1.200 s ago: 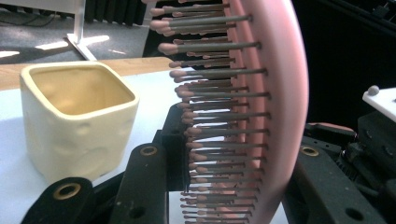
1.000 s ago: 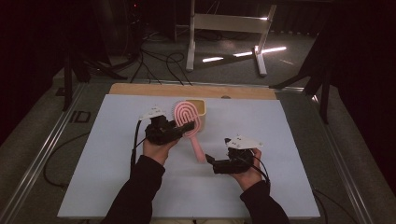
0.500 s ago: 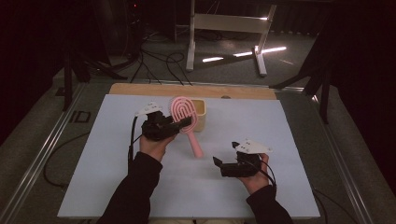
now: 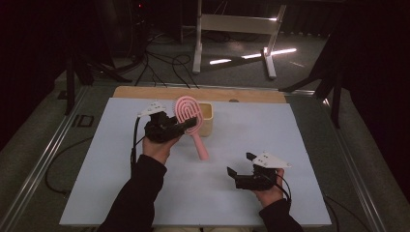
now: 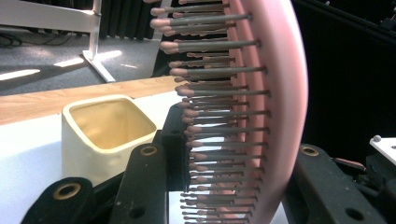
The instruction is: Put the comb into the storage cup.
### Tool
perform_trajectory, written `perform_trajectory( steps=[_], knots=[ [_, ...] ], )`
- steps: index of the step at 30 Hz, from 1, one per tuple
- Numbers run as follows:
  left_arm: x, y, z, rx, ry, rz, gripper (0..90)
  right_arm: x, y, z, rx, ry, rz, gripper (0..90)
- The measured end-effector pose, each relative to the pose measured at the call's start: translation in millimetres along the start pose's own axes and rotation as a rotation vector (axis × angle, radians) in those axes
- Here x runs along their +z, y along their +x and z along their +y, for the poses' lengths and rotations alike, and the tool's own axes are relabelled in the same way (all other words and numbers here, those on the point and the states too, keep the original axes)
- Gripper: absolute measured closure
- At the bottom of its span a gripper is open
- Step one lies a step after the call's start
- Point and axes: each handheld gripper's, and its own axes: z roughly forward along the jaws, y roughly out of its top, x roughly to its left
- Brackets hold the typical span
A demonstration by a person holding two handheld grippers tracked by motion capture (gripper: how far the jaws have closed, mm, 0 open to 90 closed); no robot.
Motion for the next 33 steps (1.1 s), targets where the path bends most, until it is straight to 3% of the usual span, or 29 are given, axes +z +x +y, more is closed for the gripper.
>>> perform_trajectory(
  steps=[33],
  knots=[
    [-6.1, 9.2, 22.0, 0.009, -0.029, 0.042, 64.0, -26.4, -12.8, -13.1, 0.017, -0.052, -0.049, 9.7]
  ],
)
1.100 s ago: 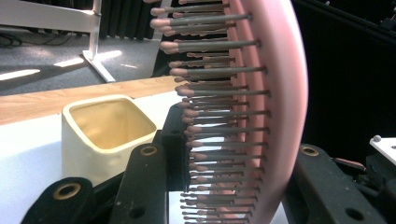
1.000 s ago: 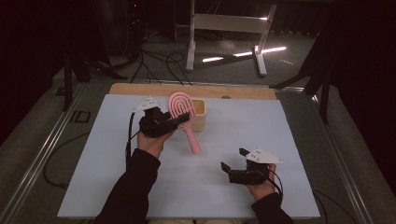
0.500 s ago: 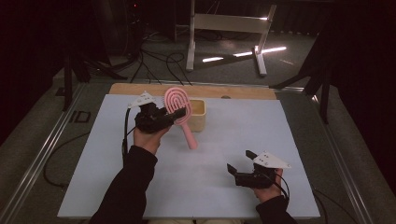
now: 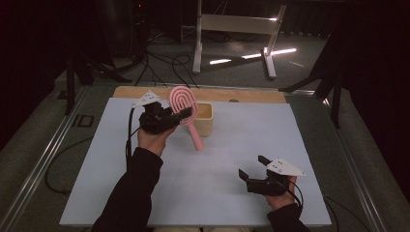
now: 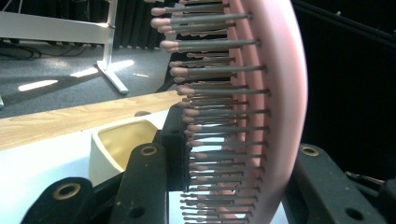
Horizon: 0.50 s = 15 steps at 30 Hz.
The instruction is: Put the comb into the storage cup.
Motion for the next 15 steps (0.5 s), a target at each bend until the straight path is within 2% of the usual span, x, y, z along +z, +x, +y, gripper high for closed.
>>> perform_trajectory(
  steps=[15],
  knots=[
    [1.6, 1.5, 8.2, -0.002, -0.01, 0.007, 64.0, -3.9, -3.3, -1.6, 0.006, -0.005, -0.008, 9.7]
  ],
)
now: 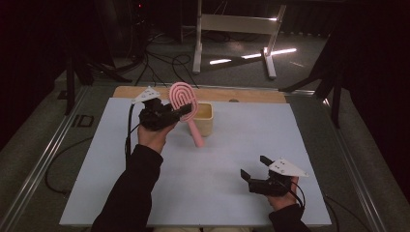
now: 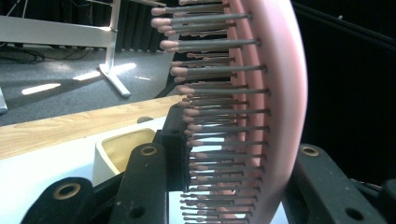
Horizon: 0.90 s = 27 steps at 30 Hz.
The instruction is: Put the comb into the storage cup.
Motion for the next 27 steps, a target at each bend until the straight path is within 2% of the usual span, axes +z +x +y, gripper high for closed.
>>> perform_trajectory(
  steps=[12, 27],
  knots=[
    [2.0, 4.3, 5.7, -0.017, -0.014, 0.007, 64.0, -3.9, -2.5, -0.4, -0.003, -0.003, -0.007, 9.7],
    [4.0, 6.7, 12.1, -0.02, -0.018, 0.017, 64.0, -9.0, -5.5, -1.7, 0.0, -0.005, -0.017, 9.8]
  ],
)
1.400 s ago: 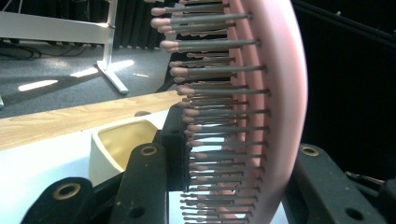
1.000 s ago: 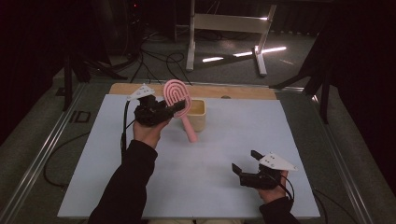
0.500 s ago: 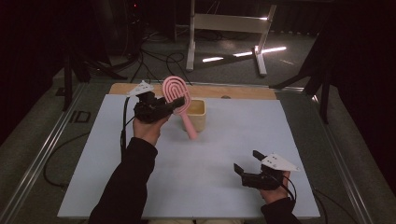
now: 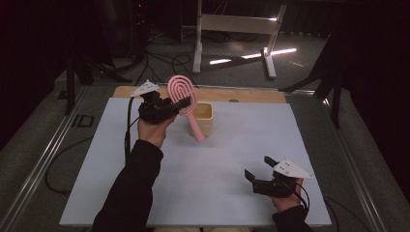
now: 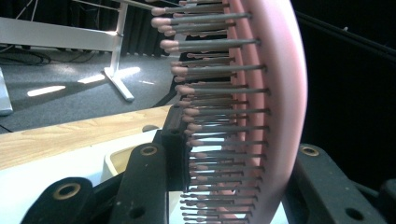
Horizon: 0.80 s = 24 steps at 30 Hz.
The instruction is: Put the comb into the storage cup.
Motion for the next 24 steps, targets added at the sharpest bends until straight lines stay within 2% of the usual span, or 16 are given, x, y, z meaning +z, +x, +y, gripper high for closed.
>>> perform_trajectory(
  steps=[24],
  knots=[
    [2.4, 5.1, 12.3, -0.008, -0.015, 0.019, 64.0, -0.6, -1.2, -0.4, 0.0, -0.003, -0.004, 9.9]
  ],
)
